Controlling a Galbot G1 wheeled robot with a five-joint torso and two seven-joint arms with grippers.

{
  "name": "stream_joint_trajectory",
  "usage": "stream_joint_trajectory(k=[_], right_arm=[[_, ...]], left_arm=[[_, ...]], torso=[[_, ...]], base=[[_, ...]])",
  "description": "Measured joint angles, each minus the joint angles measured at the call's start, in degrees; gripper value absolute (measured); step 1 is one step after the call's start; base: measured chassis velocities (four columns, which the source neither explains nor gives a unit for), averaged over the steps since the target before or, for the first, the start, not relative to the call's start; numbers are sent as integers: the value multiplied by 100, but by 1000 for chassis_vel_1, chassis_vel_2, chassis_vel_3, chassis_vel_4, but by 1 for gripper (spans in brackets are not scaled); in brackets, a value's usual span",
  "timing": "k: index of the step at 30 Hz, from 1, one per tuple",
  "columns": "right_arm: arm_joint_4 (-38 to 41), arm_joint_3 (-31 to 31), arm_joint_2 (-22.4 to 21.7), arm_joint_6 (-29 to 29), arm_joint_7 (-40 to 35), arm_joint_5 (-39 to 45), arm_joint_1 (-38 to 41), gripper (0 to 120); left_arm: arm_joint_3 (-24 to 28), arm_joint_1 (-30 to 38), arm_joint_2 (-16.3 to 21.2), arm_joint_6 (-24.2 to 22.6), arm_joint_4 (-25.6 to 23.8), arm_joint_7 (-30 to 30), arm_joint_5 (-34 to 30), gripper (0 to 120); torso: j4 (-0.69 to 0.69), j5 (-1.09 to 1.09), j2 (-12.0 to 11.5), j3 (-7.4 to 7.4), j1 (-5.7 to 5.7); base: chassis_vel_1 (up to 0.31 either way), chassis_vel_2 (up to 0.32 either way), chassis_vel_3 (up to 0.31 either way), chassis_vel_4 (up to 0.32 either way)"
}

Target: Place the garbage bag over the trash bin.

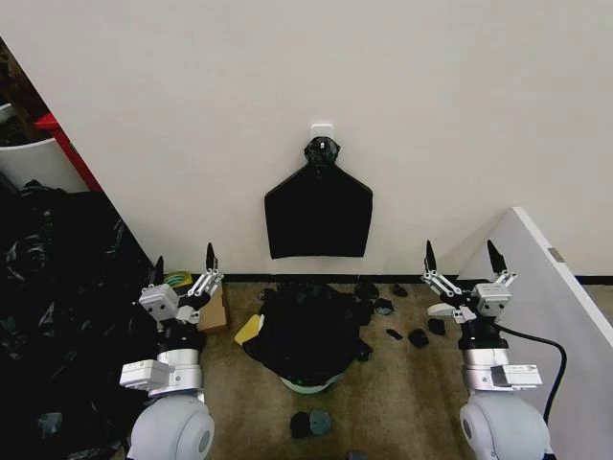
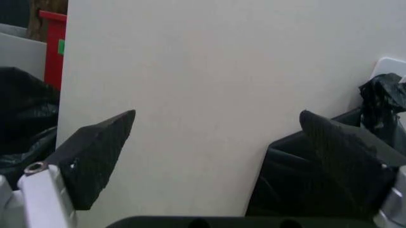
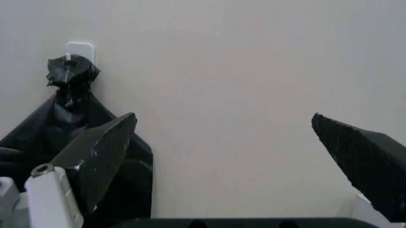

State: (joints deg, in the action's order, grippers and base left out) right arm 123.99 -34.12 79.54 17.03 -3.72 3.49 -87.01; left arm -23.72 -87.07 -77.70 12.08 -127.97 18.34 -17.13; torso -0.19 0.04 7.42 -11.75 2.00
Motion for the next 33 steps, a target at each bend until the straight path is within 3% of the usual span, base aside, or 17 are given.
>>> stream_joint_trajectory(k=[5,9,15,20,28,33], right_arm=[[-11,-3,-30,51,-5,-58,-2,100],[-86,2,-37,129,-18,-281,29,100],[-280,161,-30,222,-141,-467,174,100],[-383,316,-62,218,-214,-484,318,100],[-441,348,-167,222,-225,-448,403,100],[-496,304,-291,221,-240,-335,475,100]], left_arm=[[17,55,75,33,97,-111,-41,100],[122,258,360,1,441,-289,-523,100],[317,334,1153,-212,710,-1034,-1688,100],[435,332,1633,-681,703,-1146,-2415,100],[987,481,1890,-1075,913,-1120,-2326,100],[837,578,1757,-989,837,-836,-2225,100]], torso=[[1,1,0,0,0],[-1,-1,0,0,0],[0,0,0,0,0],[0,0,-1,0,0],[-1,-2,-1,0,0],[0,-1,-1,0,0]], base=[[0,0,0,0],[0,0,0,0],[0,0,0,0],[0,0,0,0],[0,0,0,0],[0,0,0,0]])
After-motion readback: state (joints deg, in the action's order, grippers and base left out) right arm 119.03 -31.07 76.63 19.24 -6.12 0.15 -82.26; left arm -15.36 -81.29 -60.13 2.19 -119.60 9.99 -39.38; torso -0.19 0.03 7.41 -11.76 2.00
